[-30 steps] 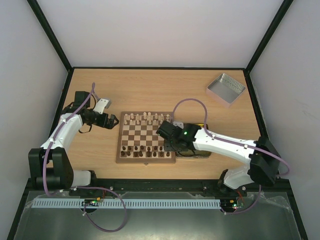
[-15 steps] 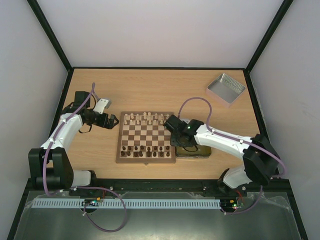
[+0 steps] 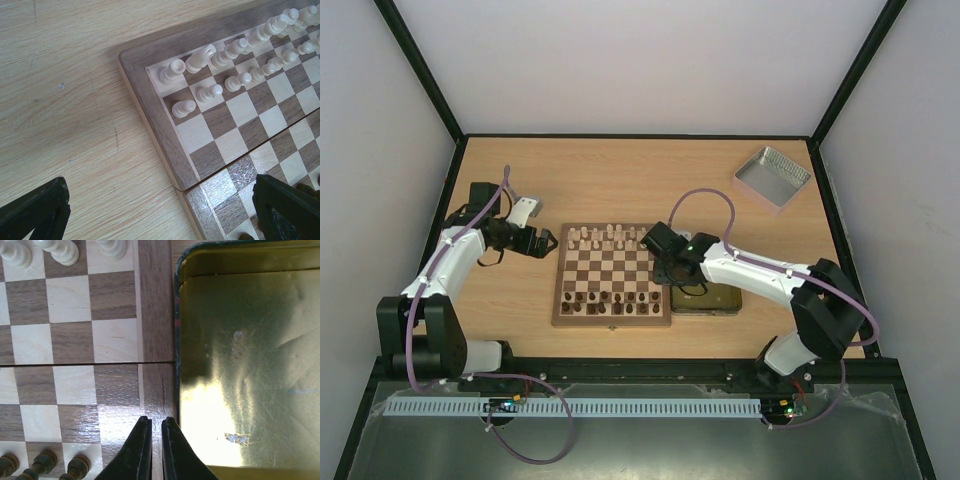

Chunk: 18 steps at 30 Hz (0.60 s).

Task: Set up the chess pieces on the board
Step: Reset both arms

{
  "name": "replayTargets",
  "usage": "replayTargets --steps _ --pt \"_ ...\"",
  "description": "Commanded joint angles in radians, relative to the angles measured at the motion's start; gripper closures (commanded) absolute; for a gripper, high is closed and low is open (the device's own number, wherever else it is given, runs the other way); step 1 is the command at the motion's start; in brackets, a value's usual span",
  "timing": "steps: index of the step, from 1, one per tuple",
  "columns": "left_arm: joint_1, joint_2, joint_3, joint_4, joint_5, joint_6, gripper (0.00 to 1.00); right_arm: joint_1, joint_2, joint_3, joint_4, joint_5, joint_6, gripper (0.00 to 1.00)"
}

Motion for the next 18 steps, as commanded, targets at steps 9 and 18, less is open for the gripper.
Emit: replayTargets --steps 9,18 --pt "-0.025 -0.089 -0.007 -0.040 -0.051 0.084 0.01 -0.011 -0.044 0.027 0.004 0.093 -0.034 0.83" --pt "-0.205 -0.186 0.076 -0.251 -0.190 0.197 0.01 0.014 -0.167 0.027 -0.064 0.152 -0.087 0.43"
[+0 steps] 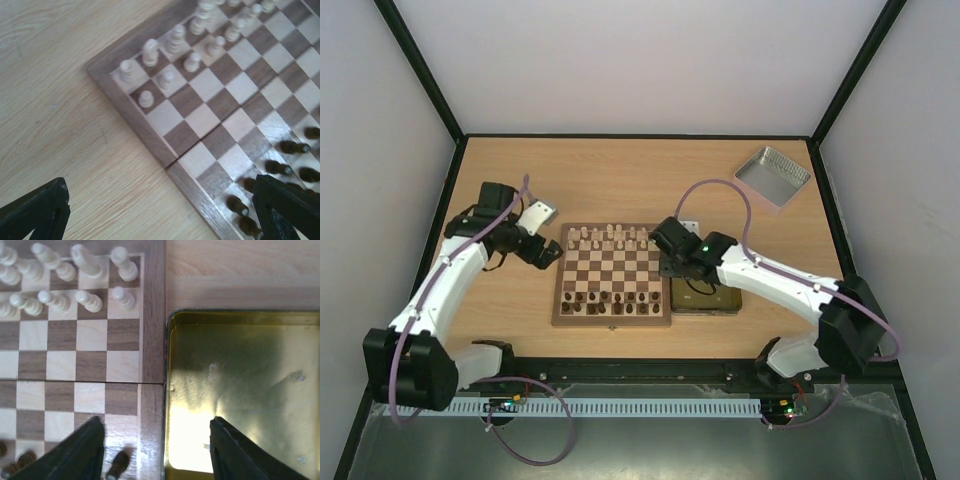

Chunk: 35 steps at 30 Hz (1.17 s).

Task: Set up the chess pieces on the board
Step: Reset both arms

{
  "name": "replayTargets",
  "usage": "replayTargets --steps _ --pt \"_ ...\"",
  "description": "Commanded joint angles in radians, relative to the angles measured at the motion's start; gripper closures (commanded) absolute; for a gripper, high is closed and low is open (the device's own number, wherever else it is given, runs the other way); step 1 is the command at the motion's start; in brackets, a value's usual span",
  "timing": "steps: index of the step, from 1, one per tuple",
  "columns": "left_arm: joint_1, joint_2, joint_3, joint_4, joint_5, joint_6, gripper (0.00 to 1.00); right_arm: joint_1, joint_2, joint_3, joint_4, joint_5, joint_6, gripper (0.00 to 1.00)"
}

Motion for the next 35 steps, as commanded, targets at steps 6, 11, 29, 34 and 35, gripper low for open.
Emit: replayTargets --steps 6,11,29,34,35 --pt "-0.156 -0.127 0.016 -0.193 -0.150 0.069 0.01 0.100 -0.159 -0.038 -0.029 0.094 0.021 0.15" --pt "-0.177 -0.172 -0.030 -0.185 -0.183 0.073 0.01 0.114 -0.269 -0.134 0.018 0.061 0.047 0.14" --pt "-0.184 -0.223 -0.067 -0.172 -0.174 0.037 0.01 0.116 -0.511 -0.332 0.013 -0.001 0.029 0.14" --pt "-0.185 -0.218 -0.069 -0.171 -0.174 0.035 0.01 0.115 -0.525 -0.336 0.022 -0.002 0.028 0.16" --pt "-0.186 -0.218 -0.068 -0.171 -0.175 0.035 0.01 0.116 -0.528 -0.335 0.022 0.004 0.031 0.15"
